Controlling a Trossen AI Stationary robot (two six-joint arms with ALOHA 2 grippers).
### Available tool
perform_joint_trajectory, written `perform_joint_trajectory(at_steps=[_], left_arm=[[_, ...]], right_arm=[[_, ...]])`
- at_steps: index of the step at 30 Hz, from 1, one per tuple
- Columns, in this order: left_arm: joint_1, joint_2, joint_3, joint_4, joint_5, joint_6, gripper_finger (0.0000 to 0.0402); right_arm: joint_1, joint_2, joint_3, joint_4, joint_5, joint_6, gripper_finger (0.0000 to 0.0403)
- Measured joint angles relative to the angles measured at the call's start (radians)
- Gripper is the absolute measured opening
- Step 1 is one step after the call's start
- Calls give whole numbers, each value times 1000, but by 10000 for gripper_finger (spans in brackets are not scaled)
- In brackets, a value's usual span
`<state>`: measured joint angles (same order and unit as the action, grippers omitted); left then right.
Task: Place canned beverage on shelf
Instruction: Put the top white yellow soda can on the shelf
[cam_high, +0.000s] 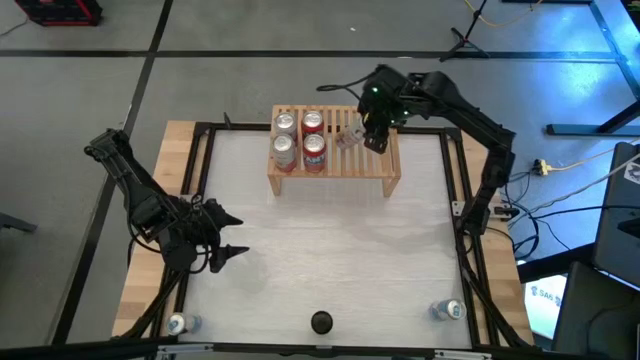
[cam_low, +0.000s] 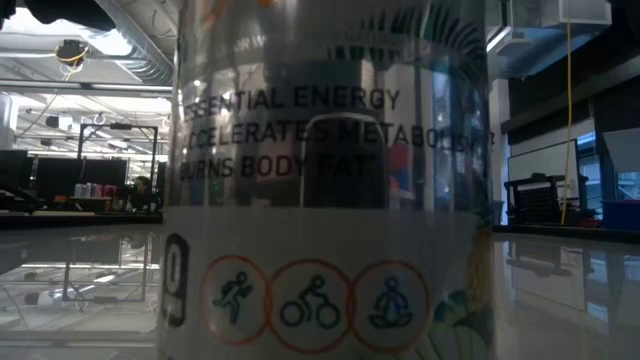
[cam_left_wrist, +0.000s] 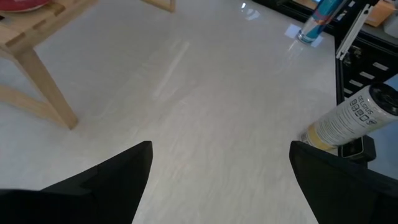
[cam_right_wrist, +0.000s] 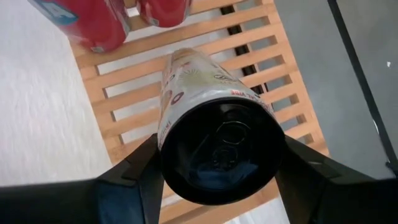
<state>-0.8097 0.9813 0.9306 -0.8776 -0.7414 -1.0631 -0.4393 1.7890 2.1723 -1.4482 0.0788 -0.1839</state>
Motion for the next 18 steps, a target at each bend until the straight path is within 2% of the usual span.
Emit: perform_joint_trajectory(at_steps=[4, 10, 12, 14, 18], left_arm=[[0, 0, 0, 0, 2, -1, 369], [0, 0, 0, 3, 2, -1, 369], [0, 0, 0, 3, 2, -1, 369], [0, 0, 0, 3, 2, 0, 369], [0, 0, 0, 3, 2, 0, 369]], right_arm=[[0, 11, 1, -12, 4, 1, 222], [0, 15, 2, 15, 5, 1, 279], [0, 16, 1, 18, 6, 1, 287], [0, 16, 1, 32, -3, 1, 280], [0, 16, 1, 63, -24, 2, 237]])
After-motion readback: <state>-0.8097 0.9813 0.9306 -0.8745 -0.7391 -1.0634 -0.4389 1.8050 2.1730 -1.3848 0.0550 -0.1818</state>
